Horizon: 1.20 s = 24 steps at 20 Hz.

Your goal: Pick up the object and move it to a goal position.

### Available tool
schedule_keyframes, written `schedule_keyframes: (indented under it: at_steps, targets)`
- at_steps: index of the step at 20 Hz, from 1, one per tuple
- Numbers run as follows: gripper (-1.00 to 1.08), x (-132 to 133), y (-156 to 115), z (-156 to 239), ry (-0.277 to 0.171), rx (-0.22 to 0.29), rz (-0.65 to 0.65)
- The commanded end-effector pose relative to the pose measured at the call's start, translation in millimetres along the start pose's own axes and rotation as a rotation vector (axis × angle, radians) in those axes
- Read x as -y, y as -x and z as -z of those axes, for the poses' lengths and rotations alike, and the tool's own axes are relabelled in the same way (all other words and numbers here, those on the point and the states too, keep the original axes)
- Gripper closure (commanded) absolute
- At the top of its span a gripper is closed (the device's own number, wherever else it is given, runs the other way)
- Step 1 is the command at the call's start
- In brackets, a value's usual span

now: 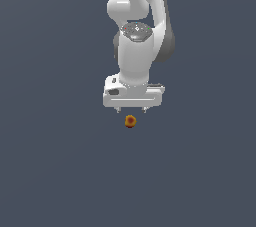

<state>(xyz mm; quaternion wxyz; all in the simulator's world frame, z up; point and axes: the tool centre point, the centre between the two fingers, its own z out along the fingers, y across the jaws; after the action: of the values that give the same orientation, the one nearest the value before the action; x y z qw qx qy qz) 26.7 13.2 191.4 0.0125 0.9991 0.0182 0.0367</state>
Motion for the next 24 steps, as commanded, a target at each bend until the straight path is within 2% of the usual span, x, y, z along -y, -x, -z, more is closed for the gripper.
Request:
schedule_keyframes:
  at_steps: [1, 9, 16, 20, 24]
  targets:
    - [-0.92, 0, 0, 0, 0.0, 0.0, 0.0]
    - [-0.92, 8, -15, 16, 0.004, -0.043, 0.005]
    - [-0.92, 8, -15, 17, 0.004, -0.044, 0.005]
    - [-0.92, 7, -9, 1, 0.0, -0.03, 0.002]
    - [-0.92, 4, 6, -31, -0.008, 0.001, -0.005]
